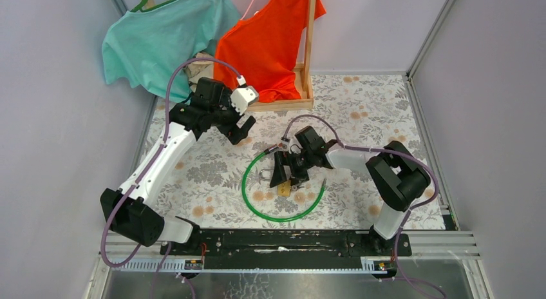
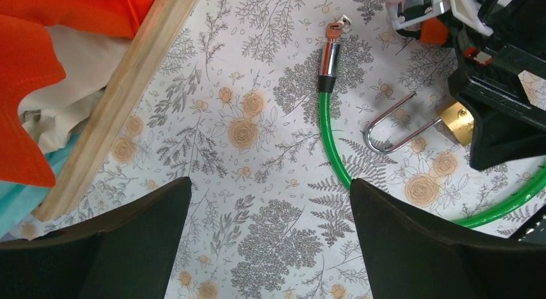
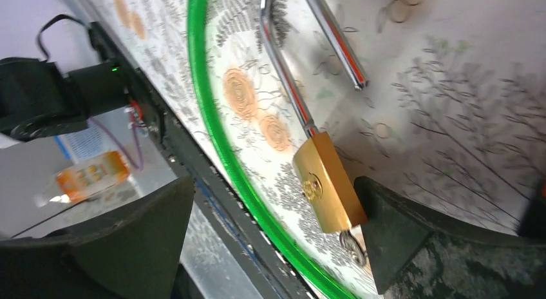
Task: Unlock with the key
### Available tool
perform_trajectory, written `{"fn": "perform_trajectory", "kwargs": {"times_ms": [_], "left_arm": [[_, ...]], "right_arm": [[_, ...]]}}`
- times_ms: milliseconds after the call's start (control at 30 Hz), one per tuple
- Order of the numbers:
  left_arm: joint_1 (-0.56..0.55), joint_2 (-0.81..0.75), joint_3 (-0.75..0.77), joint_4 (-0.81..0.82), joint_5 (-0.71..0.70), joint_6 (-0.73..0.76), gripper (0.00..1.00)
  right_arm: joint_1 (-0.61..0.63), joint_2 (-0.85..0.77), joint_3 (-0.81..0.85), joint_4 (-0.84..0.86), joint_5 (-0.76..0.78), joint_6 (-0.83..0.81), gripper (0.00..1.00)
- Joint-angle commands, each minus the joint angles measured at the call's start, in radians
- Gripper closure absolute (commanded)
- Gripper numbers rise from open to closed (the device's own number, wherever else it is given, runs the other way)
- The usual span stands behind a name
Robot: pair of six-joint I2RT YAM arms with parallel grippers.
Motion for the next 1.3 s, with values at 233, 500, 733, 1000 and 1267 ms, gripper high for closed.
{"fn": "perform_trajectory", "kwargs": {"times_ms": [233, 500, 733, 1000, 1267], "left_arm": [[0.012, -0.054, 0.016, -0.004, -0.058, -0.061, 0.00], [0.036, -0.055, -0.017, 0.024, -0.036, -0.081, 0.00], [0.102, 0.033, 0.004, -0.036, 0.081, -0.089, 0.00], [0.102, 0.079, -0.011, -0.072, 0.194, -0.042, 0.00], [0.102, 0.103, -0.014, -0.099, 0.229, -0.018, 0.00]], "right_arm": [[-0.001, -0.233, 0.188, -0.412, 0.420, -0.179, 0.01], [-0.030, -0.341, 0.192, -0.476, 0.815, -0.114, 0.01], [-0.155, -0.377, 0.074, -0.476, 0.892, -0.021, 0.09], [-0.252, -0.287, 0.000, -0.332, 0.948, 0.050, 0.29], [-0.252, -0.134, 0.076, -0.298, 0.983, -0.002, 0.37]]}}
